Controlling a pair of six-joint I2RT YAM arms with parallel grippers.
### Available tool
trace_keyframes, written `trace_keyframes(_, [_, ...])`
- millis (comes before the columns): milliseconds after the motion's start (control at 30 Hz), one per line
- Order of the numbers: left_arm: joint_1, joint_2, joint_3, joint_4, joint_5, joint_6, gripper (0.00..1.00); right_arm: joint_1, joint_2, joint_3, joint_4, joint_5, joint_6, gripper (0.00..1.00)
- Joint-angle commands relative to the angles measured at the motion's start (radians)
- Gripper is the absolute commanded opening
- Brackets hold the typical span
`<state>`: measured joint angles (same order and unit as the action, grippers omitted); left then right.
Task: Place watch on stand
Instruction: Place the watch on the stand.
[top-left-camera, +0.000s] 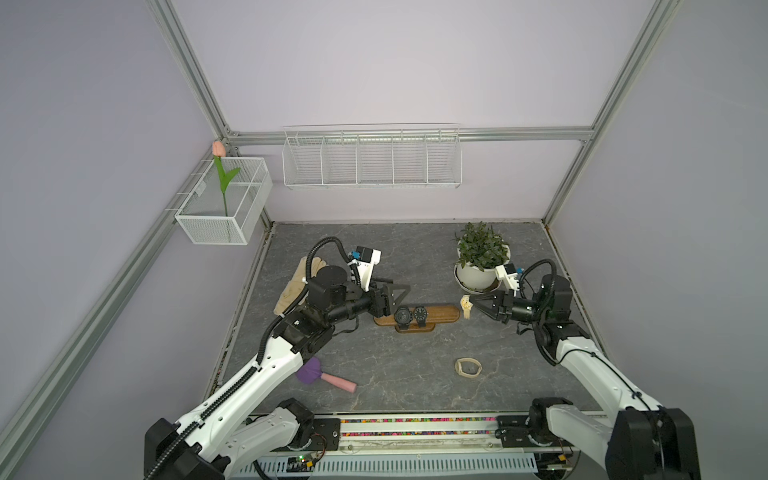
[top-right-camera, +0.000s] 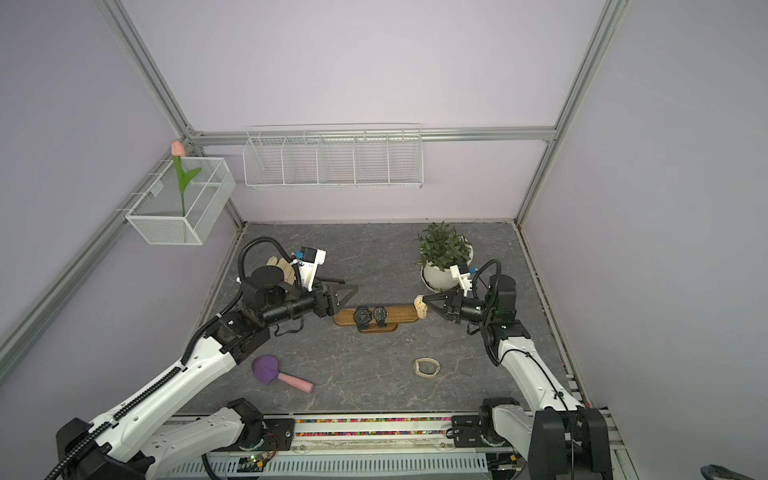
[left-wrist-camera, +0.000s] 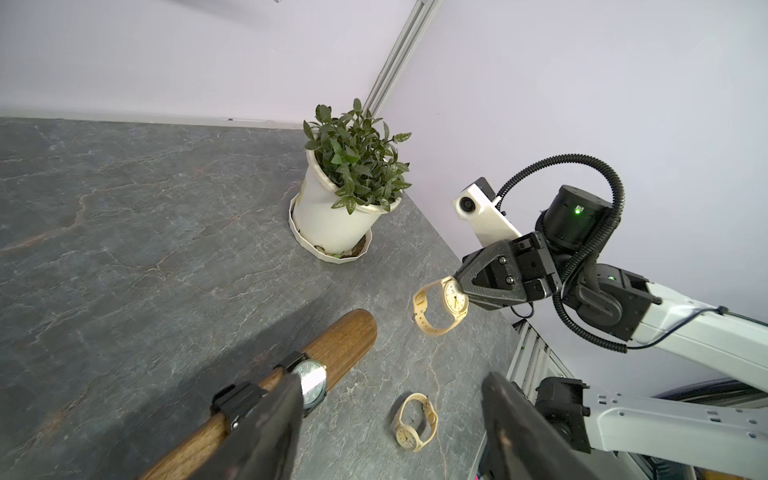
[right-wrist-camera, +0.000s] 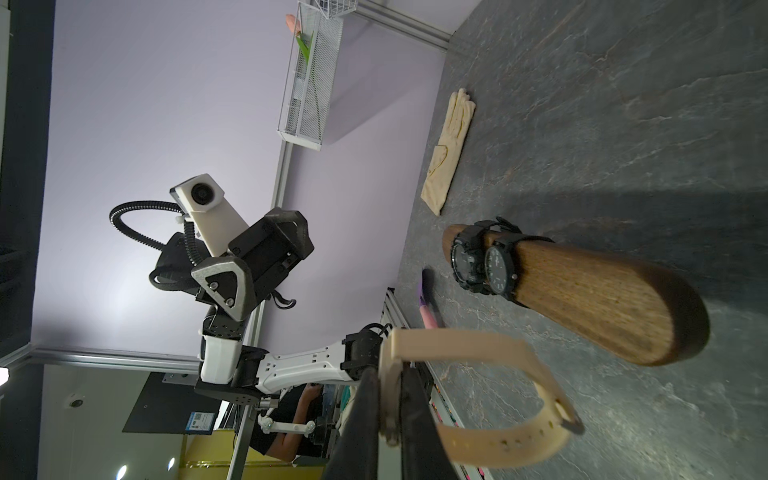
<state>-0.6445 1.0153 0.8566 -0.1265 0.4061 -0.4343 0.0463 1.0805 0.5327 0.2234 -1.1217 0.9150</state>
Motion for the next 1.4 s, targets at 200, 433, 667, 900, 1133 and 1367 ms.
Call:
trace_keyframes(200, [0.098,0.01,-0.099,0.05,0.018,-0.105,0.7,-0.008,0.067,0.049,-0.278,0.105,-0.235,0.07])
trace_keyframes(433, [0.13,0.05,-0.137,0.058,0.026,-0.133,0.7,0.001,0.165,0.068,-0.266,0.124,-0.261,0.07])
trace_keyframes(667, [0.153,0.076,-0.169,0.083,0.033,-0.154,0.72,0.016,0.243,0.075,-0.223,0.119,-0.267,0.07])
trace_keyframes(900, [0.168,0.117,-0.189,0.097,0.036,-0.182,0.72,0.036,0.287,0.09,-0.186,0.117,-0.268,0.07])
trace_keyframes(1133, [0.169,0.129,-0.201,0.085,0.024,-0.19,0.72,0.051,0.35,0.125,-0.161,0.126,-0.277,0.07])
trace_keyframes(1367, [0.174,0.144,-0.206,0.011,-0.022,-0.187,0.72,0.085,0.401,0.159,-0.142,0.151,-0.277,0.07])
